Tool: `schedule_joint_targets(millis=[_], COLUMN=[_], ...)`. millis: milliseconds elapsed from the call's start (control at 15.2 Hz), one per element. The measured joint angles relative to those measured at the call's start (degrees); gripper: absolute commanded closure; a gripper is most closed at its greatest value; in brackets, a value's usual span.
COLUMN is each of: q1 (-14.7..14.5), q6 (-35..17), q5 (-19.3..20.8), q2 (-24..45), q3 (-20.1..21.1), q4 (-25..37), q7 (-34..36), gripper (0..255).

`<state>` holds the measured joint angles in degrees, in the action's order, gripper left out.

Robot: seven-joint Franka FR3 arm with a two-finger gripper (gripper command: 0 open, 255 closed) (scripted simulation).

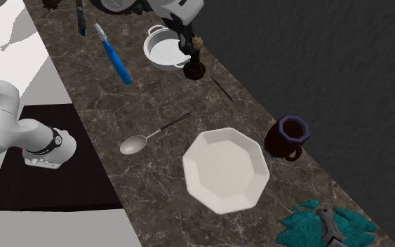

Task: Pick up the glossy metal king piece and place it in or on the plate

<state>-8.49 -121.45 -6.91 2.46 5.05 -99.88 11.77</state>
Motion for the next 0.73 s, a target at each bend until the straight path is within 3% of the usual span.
schedule_joint_targets(millis=[726], q1=[7.4], q6=[6.9], q5=[-4.6], q2=[3.1], q3=[-6.1], q4=[7.8], q7=[-14.0], gripper=[255])
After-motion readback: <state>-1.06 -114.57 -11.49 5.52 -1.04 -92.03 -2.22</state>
